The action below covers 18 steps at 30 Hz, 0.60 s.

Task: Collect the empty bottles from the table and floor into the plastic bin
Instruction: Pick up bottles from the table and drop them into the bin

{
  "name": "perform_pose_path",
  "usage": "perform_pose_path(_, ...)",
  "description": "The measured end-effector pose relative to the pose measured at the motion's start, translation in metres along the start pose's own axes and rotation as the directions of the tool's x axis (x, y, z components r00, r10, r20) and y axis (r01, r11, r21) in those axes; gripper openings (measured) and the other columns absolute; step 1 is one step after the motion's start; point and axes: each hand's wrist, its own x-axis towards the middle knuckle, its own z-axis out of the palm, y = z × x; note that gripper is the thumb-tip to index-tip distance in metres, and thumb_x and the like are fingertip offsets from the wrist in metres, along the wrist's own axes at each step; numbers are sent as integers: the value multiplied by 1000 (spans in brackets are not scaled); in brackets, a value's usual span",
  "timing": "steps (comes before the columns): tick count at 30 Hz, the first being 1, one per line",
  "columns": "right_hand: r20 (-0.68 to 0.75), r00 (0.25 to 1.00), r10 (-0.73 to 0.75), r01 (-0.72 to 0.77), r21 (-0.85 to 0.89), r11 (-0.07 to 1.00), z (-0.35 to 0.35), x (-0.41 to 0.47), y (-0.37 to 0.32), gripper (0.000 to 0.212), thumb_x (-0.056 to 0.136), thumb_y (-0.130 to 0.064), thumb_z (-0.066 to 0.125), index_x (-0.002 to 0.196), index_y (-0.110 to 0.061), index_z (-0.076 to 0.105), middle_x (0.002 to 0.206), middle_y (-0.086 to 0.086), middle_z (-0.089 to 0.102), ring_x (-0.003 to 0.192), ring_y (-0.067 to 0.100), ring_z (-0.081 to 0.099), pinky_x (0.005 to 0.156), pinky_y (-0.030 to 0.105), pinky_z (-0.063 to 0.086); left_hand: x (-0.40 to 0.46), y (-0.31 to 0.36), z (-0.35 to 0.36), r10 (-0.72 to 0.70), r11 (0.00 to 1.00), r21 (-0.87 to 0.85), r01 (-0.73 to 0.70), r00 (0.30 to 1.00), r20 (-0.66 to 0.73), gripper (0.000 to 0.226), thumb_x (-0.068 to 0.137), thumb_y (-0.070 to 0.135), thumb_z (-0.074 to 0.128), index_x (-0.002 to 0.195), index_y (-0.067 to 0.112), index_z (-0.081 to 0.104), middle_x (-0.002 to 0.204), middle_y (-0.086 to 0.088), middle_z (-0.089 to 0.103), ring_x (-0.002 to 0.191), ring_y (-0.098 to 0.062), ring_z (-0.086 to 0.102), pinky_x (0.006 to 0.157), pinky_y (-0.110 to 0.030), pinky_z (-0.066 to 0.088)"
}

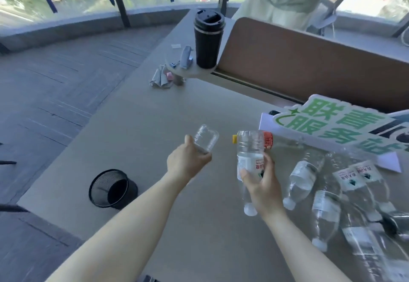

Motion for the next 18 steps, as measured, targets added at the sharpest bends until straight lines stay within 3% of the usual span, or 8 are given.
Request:
perform_pose_path(5,103,988,-118,118,14,993,6,-5,-19,56,76,-44,61,128,-37,43,109,-16,63,94,3,61,78,31,44,-55,-5,-39,-114,975,-199,97,991,-72,44,72,53,56,99,22,41,81,4,63,79,-28,60,68,-36,49)
perform_pose_path(10,278,926,-257,245,78,966,36,-33,-40,49,83,-36,67,126,-36,43,98,-20,63,87,3,63,75,33,46,-128,-42,-71,-295,918,-330,218,933,-205,46,71,58,57,97,23,42,82,1,65,80,-27,61,68,-37,50)
perform_pose_path(12,386,873,-298,270,127,954,52,-54,-46,50,80,-40,64,124,-39,41,97,-23,63,85,-1,62,75,31,47,-162,-67,-79,-396,882,-373,287,881,-257,49,70,59,58,101,24,44,88,-2,66,84,-29,60,71,-38,50)
perform_pose_path(15,509,771,-382,339,178,924,78,-94,-55,51,82,-32,66,127,-31,42,97,-21,62,83,-10,59,71,18,45,-212,-112,-88,-544,810,-437,391,780,-309,50,71,60,62,103,25,46,92,-1,64,87,-27,59,75,-38,50)
perform_pose_path(18,632,653,-417,399,180,899,107,-137,-58,49,84,-33,66,126,-37,41,102,-15,64,87,-2,62,70,21,46,-260,-163,-85,-660,716,-513,472,697,-280,50,74,61,62,104,24,47,94,2,64,88,-25,61,75,-37,50)
